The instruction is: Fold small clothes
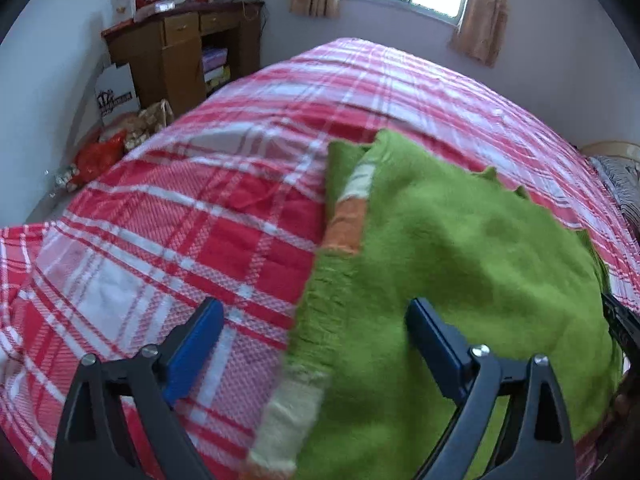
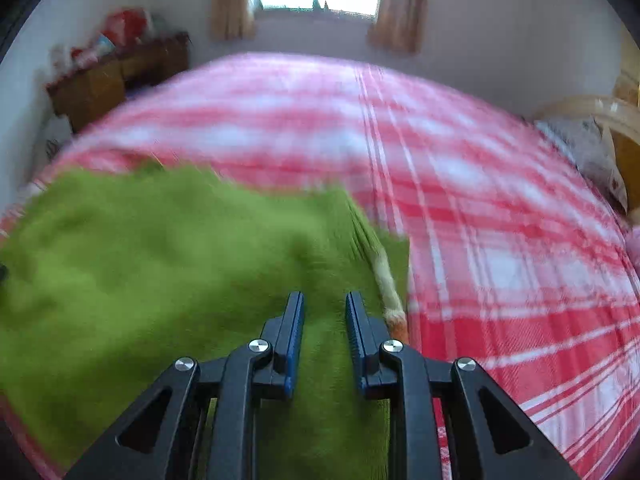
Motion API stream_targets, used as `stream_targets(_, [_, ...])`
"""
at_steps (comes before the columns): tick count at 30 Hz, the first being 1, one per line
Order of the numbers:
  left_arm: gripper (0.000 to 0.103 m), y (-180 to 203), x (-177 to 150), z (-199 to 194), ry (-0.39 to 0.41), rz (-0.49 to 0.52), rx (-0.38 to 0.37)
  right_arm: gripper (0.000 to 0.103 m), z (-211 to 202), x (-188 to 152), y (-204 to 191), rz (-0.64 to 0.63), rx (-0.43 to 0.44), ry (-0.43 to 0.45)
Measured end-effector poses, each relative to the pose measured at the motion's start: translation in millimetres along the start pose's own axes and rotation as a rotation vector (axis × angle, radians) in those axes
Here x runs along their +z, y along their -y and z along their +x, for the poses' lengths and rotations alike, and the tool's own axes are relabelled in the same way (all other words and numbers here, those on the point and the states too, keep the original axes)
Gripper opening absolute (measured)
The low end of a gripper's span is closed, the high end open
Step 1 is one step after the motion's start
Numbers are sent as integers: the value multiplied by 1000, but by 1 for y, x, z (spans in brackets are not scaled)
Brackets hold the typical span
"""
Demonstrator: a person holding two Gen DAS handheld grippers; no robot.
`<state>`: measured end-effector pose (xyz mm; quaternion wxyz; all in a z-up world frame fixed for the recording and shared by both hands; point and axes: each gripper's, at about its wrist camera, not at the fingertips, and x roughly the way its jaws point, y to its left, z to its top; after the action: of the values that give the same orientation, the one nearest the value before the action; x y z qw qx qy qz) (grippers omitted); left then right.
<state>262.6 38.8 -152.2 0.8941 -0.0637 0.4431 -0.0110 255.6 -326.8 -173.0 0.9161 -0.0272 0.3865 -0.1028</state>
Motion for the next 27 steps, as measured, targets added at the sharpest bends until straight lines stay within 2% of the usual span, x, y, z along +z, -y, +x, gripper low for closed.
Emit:
stream_targets(3, [100, -3, -2, -2, 18, 16, -16, 23, -19, 1, -11, -19, -147, 12])
stream_targets(7, [100, -14, -10, -20, 32, -64, -81, 23, -60, 3, -42, -23, 49, 103])
stream_targets(10, [100, -19, -23, -26, 29, -124, -107, 24, -72, -1, -78, -44, 181, 108])
stream_targets(12, [100, -18, -31, -30, 49, -134, -92, 24, -66, -10, -104, -91, 235, 88])
stream_targets(15, [100, -15, -39, -31, 65, -124, -66, 24, -49, -29, -129, -169, 181, 56])
stream_targets(17, [102, -12, -39, -29, 70, -119, -46, 25, -52, -27, -123, -155, 190, 66])
stream_targets(20, [103, -5, -35, -23, 66, -124, -1, 25, -47, -25, -111, -102, 251, 57])
stream_targets(23, [103, -10, -35, -29, 86, -173, 30, 26, -45, -24, -107, -67, 288, 52])
stream_targets(26, [103, -19, -41, -41, 132, -211, 145, 26, -44, -22, -113, -83, 270, 58])
stream_targets(27, [103, -22, -43, -42, 139, -219, 156, 26, -49, -25, -117, -90, 261, 61])
